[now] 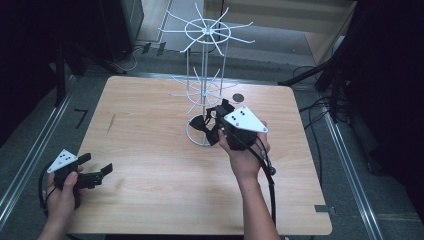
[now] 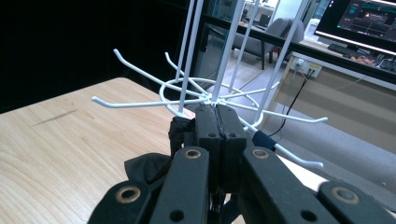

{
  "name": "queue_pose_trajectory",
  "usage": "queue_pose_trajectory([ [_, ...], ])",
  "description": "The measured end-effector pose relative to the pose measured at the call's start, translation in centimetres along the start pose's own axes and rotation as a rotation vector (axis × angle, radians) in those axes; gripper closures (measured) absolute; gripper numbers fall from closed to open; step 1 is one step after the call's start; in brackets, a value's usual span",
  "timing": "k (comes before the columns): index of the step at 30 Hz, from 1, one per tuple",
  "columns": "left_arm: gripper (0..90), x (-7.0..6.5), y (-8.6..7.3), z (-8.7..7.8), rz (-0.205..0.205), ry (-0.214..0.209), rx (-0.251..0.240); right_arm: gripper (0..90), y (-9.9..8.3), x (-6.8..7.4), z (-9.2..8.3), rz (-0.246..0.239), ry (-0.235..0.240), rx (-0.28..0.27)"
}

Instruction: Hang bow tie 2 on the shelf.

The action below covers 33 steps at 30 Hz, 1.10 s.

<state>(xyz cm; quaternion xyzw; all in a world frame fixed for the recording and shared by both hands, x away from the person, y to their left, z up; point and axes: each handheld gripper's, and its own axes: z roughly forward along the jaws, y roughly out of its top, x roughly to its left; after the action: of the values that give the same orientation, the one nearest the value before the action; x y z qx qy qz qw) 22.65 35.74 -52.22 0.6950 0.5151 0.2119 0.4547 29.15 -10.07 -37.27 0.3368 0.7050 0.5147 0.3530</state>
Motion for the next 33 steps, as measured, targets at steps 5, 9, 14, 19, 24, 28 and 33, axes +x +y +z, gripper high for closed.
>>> queue_pose_trajectory([
  [5,1.6,0.0,0.0,0.0,0.001,0.0,0.001,90.0,0.2,-0.2,0.6,-0.002,0.002,0.009],
  [9,1.6,0.0,0.0,0.0,0.001,-0.001,0.0,90.0,0.0,-0.6,1.3,0.02,0.015,0.017],
  [14,1.6,0.0,0.0,0.0,0.0,-0.001,-0.001,90.0,-0.3,-1.1,1.9,0.05,0.023,0.029],
  [19,1.6,0.0,0.0,0.0,0.002,-0.002,0.001,90.0,-0.5,-1.3,2.2,0.086,0.043,0.031],
  [24,1.6,0.0,0.0,0.0,0.001,-0.002,0.0,90.0,-0.9,-1.5,2.4,0.089,0.044,0.045],
  [28,1.6,0.0,0.0,0.0,0.001,-0.003,0.0,90.0,-1.4,-1.6,2.6,0.096,0.049,0.052],
  [33,1.6,0.0,0.0,0.0,0.001,-0.003,0.002,85.5,-2.0,-1.9,2.7,0.118,0.054,0.055],
])
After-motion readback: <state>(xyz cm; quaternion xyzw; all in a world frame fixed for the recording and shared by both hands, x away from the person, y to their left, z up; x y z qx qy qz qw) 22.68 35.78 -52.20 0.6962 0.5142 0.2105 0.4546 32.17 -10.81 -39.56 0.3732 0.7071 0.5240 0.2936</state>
